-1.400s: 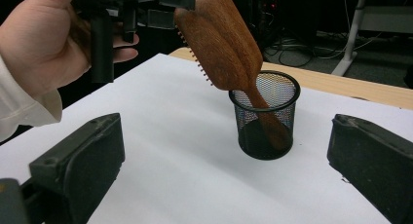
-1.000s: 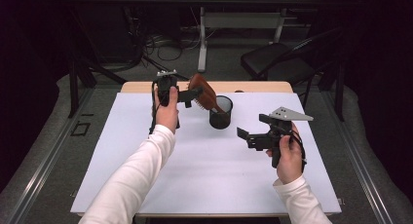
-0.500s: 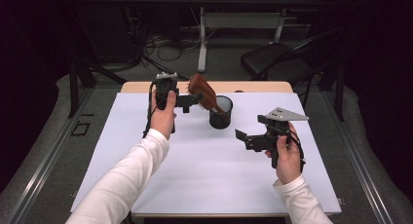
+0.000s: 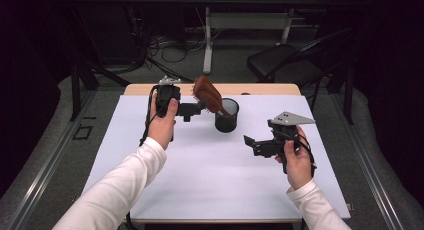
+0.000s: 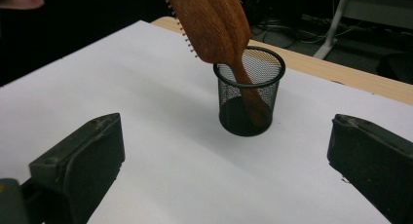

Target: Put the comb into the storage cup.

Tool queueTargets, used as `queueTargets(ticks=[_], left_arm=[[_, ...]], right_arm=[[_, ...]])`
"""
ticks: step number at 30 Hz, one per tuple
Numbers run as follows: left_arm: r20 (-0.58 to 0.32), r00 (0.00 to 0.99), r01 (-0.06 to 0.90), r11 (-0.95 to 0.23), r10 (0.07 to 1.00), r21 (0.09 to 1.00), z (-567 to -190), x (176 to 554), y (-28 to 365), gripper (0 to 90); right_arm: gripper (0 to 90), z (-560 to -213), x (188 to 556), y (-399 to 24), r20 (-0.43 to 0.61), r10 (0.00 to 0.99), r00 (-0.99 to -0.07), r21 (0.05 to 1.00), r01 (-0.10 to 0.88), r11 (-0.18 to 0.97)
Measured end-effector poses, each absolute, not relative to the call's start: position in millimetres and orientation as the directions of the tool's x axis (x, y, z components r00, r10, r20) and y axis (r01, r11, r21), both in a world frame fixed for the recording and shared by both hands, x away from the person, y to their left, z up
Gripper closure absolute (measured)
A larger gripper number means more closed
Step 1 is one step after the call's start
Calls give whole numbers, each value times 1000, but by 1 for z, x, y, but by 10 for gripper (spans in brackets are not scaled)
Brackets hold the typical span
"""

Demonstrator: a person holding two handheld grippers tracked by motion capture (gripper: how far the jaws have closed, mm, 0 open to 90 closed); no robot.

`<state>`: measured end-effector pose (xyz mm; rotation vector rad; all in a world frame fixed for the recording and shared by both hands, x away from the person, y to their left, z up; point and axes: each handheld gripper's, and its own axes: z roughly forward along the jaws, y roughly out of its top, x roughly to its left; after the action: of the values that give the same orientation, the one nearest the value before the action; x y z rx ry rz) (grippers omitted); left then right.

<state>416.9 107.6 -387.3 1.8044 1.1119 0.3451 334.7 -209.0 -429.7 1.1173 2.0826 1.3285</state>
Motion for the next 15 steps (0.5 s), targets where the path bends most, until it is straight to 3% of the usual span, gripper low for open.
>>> queueTargets(ticks=[15], left_arm=[[-179, 566, 522, -183, 805, 833, -381, 404, 115, 5]], right_arm=[[0, -422, 339, -217, 65, 800, -597, 837, 469, 281]])
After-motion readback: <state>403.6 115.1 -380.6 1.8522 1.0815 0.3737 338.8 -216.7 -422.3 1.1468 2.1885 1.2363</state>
